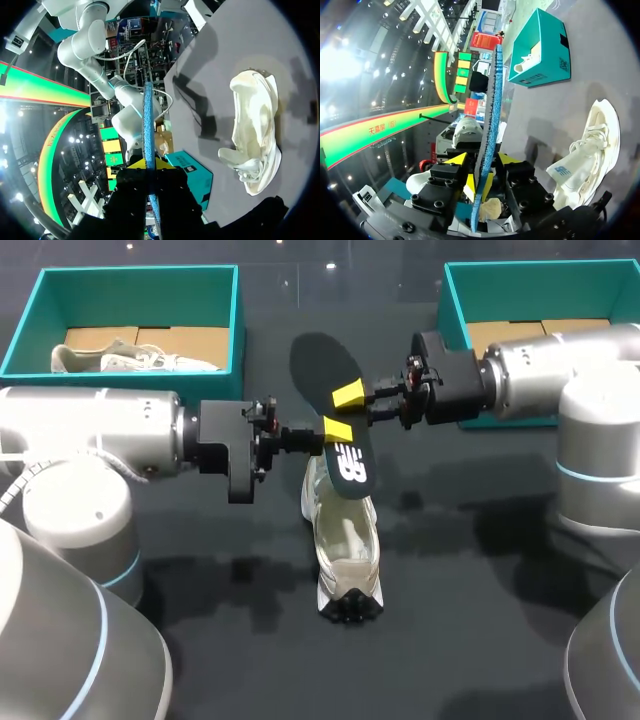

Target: Take the shoe out of the shoebox, open the shoe tongue, remove and reinsert the insole, then place the shoe into the shoebox

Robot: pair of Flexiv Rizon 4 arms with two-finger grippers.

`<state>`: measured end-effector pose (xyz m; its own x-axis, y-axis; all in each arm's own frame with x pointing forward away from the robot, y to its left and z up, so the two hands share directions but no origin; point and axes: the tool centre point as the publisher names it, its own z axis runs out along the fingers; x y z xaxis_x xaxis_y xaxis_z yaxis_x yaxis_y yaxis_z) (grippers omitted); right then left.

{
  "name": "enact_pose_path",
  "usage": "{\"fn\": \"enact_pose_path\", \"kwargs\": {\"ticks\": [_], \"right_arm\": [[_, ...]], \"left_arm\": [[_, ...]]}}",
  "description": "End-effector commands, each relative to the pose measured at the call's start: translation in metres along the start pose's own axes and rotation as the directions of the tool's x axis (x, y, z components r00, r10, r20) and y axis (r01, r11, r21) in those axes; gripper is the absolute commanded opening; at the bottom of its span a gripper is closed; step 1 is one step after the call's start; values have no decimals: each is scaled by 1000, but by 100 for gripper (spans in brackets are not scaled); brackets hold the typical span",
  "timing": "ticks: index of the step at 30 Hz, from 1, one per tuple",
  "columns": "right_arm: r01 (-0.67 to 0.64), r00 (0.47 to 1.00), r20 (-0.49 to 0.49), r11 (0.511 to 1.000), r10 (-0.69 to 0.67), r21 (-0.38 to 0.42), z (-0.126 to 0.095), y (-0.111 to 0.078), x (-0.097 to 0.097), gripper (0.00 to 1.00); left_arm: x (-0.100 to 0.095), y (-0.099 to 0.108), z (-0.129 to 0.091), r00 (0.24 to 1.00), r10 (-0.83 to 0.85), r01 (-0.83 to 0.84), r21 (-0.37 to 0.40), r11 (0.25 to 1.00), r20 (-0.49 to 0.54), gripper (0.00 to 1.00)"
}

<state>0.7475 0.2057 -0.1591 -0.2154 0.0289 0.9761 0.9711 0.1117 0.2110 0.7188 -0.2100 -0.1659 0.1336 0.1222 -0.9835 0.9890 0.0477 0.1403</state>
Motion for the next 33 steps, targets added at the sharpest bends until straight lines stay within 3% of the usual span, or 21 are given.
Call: {"fn": "enact_pose_path", "kwargs": {"ticks": [1,6,10,22,23,24,25,29,33], "right_arm": [[1,1000,-3,1000,-1,-10,1,-2,-1,29],[1,1000,-6,1000,-1,-19,0,-2,-2,22],[2,1000,-8,1000,-2,-19,-1,0,-3,0],[-1,1000,-10,1000,1,-12,-2,1,-4,0],[-1,1000,-10,1000,1,-12,-2,1,-4,0],[-1,1000,-10,1000,1,-11,-3,1,-4,0],[-1,1000,-11,1000,1,-11,-3,1,-4,0],[-6,1000,-10,1000,6,-11,-5,1,-5,0],[-11,1000,-9,1000,11,-20,-8,-1,-7,0]], "left_arm": [[1,-2,3,1000,1,-1,-8,1000,1,0],[2,-2,5,1000,4,-4,-8,1000,0,0],[4,-1,6,1000,4,-4,-7,1000,-2,0],[5,-1,7,1000,1,-1,-13,1000,-4,0],[5,-1,7,1000,-3,3,-12,1000,-3,14],[5,-1,7,1000,-4,4,-11,1000,-3,47],[4,0,6,1000,-9,9,-9,1000,-5,97],[1,-2,-9,999,-51,51,6,999,2,100],[-1,0,-40,993,-116,116,21,993,-4,100]]}}
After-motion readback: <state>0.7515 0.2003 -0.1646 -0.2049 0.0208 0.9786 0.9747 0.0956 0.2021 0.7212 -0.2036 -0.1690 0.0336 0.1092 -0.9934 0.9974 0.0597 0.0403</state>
